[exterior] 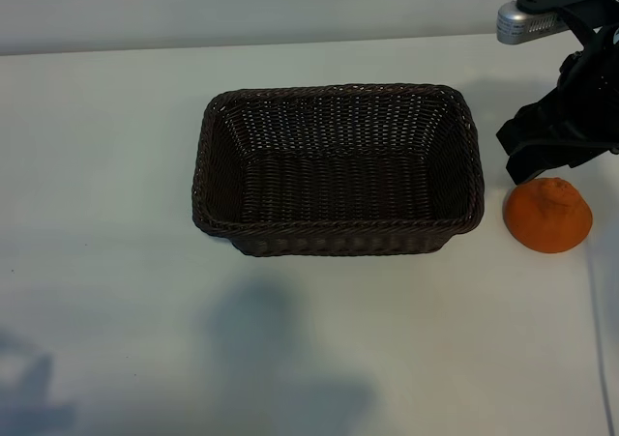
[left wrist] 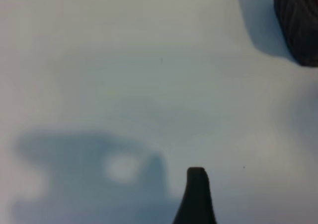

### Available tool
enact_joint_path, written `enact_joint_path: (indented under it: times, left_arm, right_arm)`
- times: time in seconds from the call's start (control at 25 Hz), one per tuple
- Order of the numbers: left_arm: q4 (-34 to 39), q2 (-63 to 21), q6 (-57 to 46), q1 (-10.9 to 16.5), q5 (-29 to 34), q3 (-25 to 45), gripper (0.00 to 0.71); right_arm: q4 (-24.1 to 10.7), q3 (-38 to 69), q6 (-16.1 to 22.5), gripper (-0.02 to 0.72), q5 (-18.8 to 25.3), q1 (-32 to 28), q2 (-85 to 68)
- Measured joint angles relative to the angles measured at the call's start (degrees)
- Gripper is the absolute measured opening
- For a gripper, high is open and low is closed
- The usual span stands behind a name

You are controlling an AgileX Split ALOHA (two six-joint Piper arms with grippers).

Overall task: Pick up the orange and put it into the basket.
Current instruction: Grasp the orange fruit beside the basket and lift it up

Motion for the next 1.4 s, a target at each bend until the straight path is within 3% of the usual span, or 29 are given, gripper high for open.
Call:
enact_joint_path:
  times: [1.0, 1.4]
  left_arm:
    - [1.07, -0.95, 0.02, 0.0, -0.74, 1.04, 0.567]
    - [1.07, -1.08, 0.02, -0.12, -0.74, 1.04, 0.565]
  right_arm:
    - [0.0, 0.0, 0.0, 0.559, 0.0, 0.0, 0.0]
    - [-1.05, 0.0, 1.16, 0.559, -3.56, 0.0, 0.0]
